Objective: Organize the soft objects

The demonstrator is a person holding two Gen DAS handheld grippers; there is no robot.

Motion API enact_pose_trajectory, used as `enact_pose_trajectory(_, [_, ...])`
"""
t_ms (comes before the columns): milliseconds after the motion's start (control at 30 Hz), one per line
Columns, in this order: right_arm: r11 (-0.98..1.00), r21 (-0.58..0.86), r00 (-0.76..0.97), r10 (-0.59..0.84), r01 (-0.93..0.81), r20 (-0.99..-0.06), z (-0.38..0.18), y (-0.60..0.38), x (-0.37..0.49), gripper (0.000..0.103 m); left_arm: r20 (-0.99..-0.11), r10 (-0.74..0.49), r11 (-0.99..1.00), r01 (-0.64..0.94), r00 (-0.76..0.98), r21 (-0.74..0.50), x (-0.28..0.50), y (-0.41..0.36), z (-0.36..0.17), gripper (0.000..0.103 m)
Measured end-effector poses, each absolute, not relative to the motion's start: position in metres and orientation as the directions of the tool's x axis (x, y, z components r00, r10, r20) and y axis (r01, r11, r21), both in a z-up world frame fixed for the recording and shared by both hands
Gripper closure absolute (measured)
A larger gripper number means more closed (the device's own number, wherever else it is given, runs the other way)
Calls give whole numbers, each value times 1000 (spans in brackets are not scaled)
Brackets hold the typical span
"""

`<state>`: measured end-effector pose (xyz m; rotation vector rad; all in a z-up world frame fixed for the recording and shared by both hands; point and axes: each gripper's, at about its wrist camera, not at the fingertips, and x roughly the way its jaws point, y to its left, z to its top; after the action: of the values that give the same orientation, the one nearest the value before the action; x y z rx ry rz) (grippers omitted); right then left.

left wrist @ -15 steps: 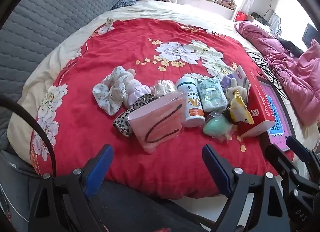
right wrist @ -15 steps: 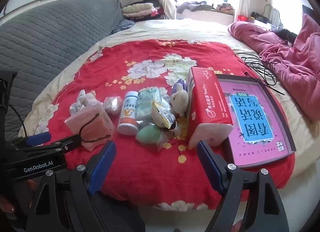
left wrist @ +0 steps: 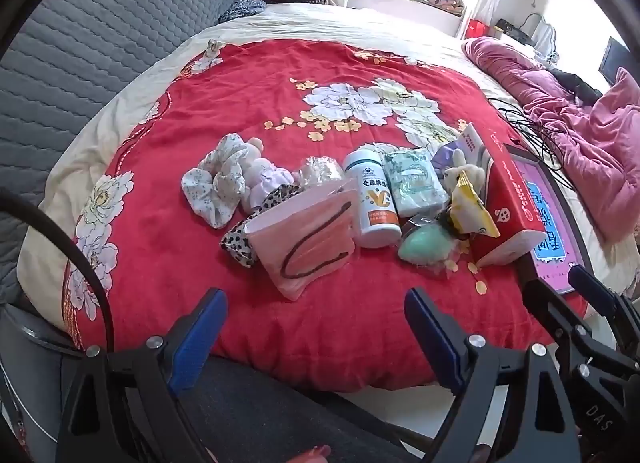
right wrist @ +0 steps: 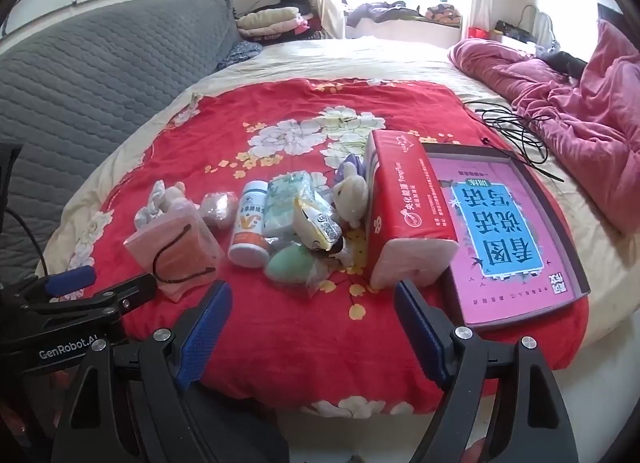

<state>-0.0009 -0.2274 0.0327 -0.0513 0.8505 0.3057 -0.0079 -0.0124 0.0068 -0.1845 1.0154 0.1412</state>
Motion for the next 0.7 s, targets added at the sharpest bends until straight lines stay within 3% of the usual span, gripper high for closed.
enact_pose_trajectory(700, [954,64,612,239,-293,-754,33,-221,-2,19,-855,43,975,-210,516,-78,-10,-12,5,13])
